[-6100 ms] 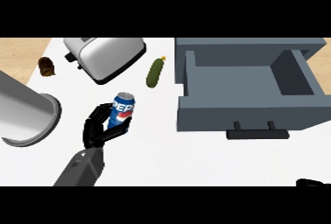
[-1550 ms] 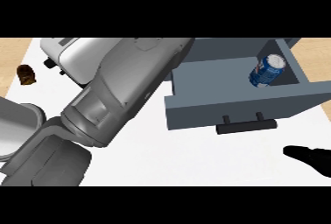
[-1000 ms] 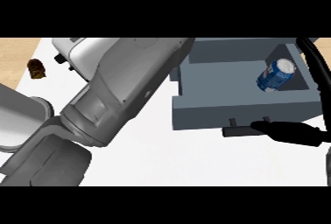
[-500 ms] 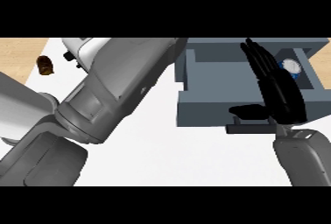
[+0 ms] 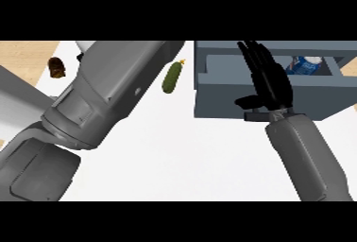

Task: Pick up the can, place it into the drawer and close the drawer

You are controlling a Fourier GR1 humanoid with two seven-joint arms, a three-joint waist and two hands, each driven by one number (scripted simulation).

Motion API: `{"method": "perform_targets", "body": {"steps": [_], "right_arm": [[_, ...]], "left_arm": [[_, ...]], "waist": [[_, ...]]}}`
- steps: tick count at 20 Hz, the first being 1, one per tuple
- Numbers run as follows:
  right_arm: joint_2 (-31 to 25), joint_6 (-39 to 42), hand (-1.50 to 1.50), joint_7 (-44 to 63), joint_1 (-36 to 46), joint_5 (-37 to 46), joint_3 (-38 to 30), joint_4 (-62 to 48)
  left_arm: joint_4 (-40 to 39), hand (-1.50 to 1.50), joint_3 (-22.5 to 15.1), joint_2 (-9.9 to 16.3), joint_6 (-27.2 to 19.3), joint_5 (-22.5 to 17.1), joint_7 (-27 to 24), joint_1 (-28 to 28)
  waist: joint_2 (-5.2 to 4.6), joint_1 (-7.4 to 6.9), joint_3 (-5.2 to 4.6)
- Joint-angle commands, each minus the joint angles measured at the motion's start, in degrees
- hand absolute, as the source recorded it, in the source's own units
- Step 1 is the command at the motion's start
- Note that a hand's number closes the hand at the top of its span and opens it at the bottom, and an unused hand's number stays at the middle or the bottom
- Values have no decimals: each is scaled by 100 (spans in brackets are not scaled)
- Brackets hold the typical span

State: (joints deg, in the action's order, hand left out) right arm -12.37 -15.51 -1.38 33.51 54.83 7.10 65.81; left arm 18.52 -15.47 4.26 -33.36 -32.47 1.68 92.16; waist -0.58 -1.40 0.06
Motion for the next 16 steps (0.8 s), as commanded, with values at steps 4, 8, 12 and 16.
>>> {"method": "perform_targets", "body": {"steps": [4, 8, 12, 16], "right_arm": [[67, -1047, -150, -347, 1044, 282, -489, -1808], [271, -1767, -150, -174, 1532, 572, -623, -2581], [330, -2084, -150, -110, 2161, 685, -783, -3364], [174, -2187, -150, -142, 2703, 657, -984, -3849]], "left_arm": [[388, -150, -58, 236, -35, 171, 255, -251], [600, -150, -46, 516, 311, 182, 319, -600], [954, -150, -128, 659, 321, 233, 654, -704], [1386, -150, -176, 814, 276, 286, 696, -944]], "waist": [[20, -105, 0], [0, -154, -2], [-2, -315, -1], [-7, -444, -2]]}}
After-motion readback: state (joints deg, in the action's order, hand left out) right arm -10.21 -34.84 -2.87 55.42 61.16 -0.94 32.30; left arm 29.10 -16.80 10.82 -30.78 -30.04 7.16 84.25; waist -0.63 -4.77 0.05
